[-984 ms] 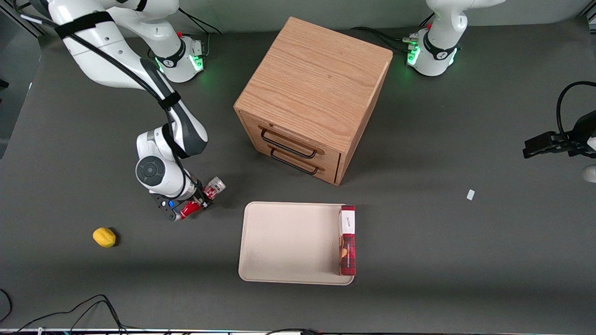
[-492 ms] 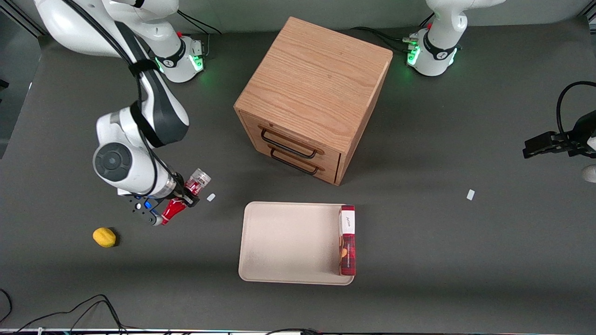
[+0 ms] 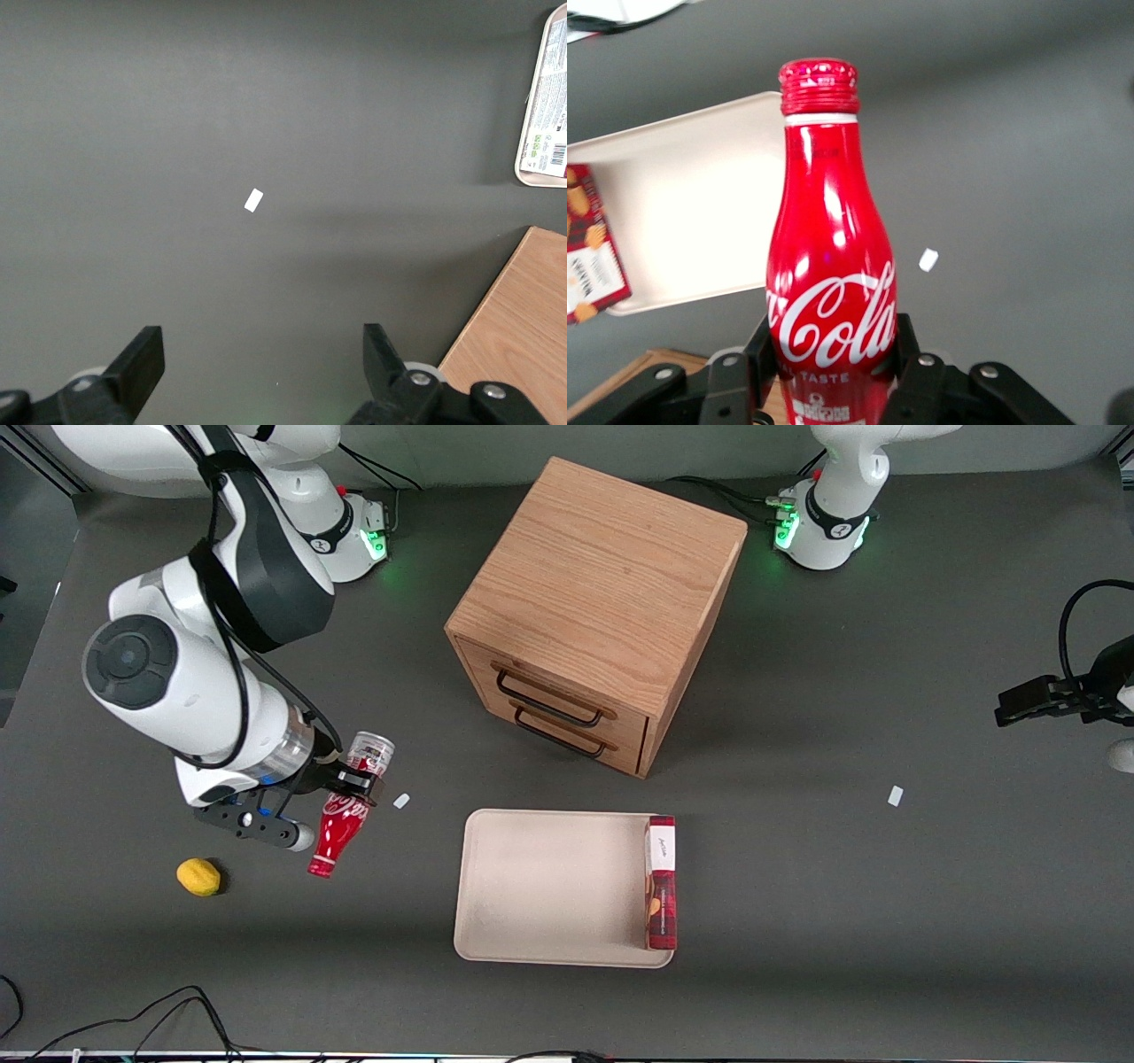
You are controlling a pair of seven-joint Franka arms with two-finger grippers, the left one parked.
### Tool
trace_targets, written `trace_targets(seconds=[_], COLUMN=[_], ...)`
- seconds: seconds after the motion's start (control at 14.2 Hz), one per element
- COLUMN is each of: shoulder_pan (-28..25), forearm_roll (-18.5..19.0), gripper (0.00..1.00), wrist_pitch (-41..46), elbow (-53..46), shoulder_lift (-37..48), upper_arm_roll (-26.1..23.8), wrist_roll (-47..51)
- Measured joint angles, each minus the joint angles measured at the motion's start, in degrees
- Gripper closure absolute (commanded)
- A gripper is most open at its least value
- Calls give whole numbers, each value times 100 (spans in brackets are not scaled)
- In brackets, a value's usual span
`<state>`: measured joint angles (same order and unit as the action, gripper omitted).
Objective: Place coke bottle on tray
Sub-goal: 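Carry the upright bottle over the cream tray and lower it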
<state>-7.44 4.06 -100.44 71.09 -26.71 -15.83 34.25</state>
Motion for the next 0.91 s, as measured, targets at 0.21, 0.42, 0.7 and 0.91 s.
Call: trace_targets(seconds=[0.21, 0.42, 0.7, 0.91], shoulder_pan=[-196, -440, -640, -744], forearm_roll=[150, 311, 353, 419], gripper=[83, 82, 66, 55], wrist_pitch=[-143, -991, -1744, -2066], elbow=[-799, -1173, -1316, -1329], shoulder_lift=[-777, -1705, -2553, -2883], upper_arm_roll=[-57, -48, 7, 14], wrist_roll=[-768, -919, -928, -898])
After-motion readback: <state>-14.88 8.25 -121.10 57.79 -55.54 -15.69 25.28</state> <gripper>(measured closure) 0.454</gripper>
